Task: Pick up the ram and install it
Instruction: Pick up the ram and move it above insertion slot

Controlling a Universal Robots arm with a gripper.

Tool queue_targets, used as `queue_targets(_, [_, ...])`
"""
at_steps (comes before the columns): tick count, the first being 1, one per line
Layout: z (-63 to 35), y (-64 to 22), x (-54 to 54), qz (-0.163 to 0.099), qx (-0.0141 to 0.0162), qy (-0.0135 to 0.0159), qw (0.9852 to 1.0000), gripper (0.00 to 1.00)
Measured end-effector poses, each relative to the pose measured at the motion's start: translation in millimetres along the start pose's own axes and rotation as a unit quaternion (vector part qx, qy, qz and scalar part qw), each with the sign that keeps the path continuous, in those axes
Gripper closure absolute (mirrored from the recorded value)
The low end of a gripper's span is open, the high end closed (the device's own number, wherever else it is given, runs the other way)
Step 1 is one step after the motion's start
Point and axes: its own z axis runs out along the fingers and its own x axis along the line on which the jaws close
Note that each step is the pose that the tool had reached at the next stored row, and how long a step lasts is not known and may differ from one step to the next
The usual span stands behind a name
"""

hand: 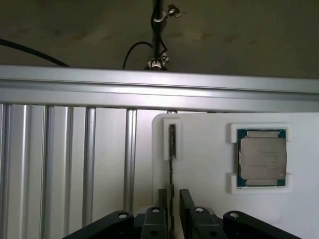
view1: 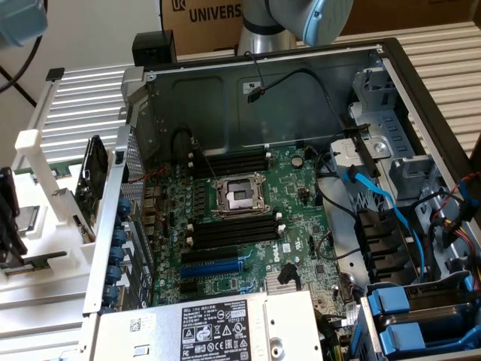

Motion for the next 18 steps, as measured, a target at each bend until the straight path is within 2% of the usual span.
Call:
queue_targets(11, [6.4,-0.2,0.3,0.000,0.0002,0.0000,1.0000,0.76])
queue_targets(18, [6.7,-0.2,0.3,0.000,0.0002,0.0000,1.0000,0.76])
